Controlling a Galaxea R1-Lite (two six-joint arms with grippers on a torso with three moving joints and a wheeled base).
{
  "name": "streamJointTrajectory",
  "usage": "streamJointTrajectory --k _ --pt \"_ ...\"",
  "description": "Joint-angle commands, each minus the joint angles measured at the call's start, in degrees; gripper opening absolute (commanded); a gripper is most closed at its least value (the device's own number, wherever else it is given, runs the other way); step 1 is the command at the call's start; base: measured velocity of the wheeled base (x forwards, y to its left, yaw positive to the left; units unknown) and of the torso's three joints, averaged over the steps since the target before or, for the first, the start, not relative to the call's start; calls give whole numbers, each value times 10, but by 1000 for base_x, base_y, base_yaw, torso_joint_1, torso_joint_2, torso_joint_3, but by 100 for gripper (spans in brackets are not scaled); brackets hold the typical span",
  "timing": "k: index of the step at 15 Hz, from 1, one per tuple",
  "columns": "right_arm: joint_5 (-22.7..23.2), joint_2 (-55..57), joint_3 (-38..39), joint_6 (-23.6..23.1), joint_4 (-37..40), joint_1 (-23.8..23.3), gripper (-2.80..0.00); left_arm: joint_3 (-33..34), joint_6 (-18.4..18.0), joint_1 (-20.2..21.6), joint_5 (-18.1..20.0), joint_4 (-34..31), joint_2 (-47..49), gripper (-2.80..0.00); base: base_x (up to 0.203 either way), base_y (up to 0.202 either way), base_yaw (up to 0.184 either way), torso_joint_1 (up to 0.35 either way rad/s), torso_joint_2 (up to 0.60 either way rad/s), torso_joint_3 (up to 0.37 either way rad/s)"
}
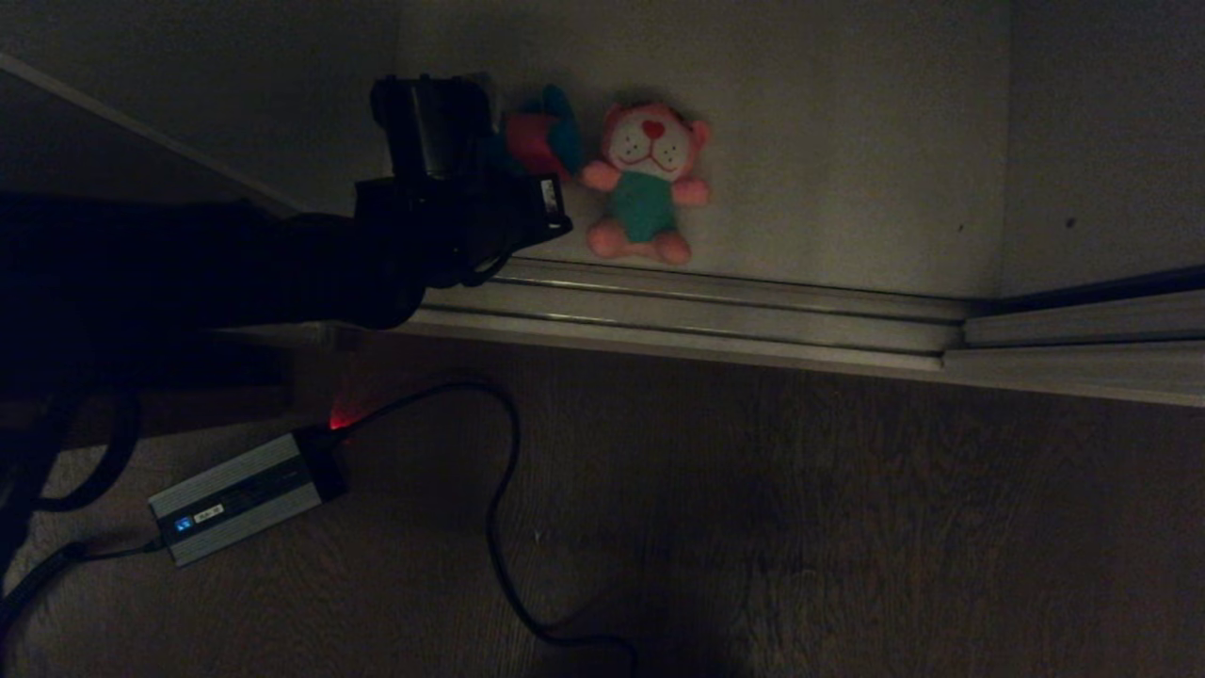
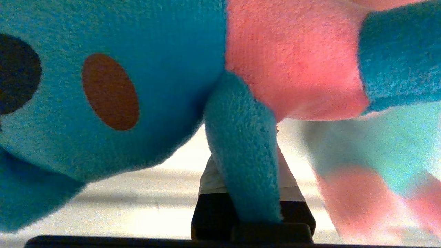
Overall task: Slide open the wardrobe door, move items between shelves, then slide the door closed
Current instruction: Place the blue doll on the higher shelf
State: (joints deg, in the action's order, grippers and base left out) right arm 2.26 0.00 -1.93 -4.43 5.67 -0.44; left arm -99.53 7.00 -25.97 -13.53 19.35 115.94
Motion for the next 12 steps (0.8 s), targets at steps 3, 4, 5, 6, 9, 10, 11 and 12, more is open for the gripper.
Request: streamJointTrajectory --k 3,4,5,6,9,10,11,12 --pt "0 -1 0 -1 0 0 -280 87 0 -19 2 -10 -101 -280 0 0 0 0 0 0" --pt "0 -1 0 -1 0 0 -280 100 0 -22 2 -18 -119 -280 0 0 0 0 0 0" --pt "0 -1 0 -1 0 0 -280 113 -1 -24 3 -28 -130 -280 0 0 0 0 0 0" --pt "0 -1 0 -1 0 0 -280 137 -3 -24 5 -36 -150 -280 0 0 0 0 0 0" --pt "0 -1 0 -1 0 0 -280 200 -7 -24 6 -45 -206 -280 0 0 0 0 0 0" --pt "0 -1 0 -1 0 0 -280 221 -11 -25 8 -45 -227 -280 0 0 0 0 0 0" --pt "0 -1 0 -1 0 0 -280 242 -15 -30 8 -46 -246 -280 0 0 0 0 0 0" --pt "0 -1 0 -1 0 0 -280 267 -16 -39 8 -46 -268 -280 0 0 0 0 0 0"
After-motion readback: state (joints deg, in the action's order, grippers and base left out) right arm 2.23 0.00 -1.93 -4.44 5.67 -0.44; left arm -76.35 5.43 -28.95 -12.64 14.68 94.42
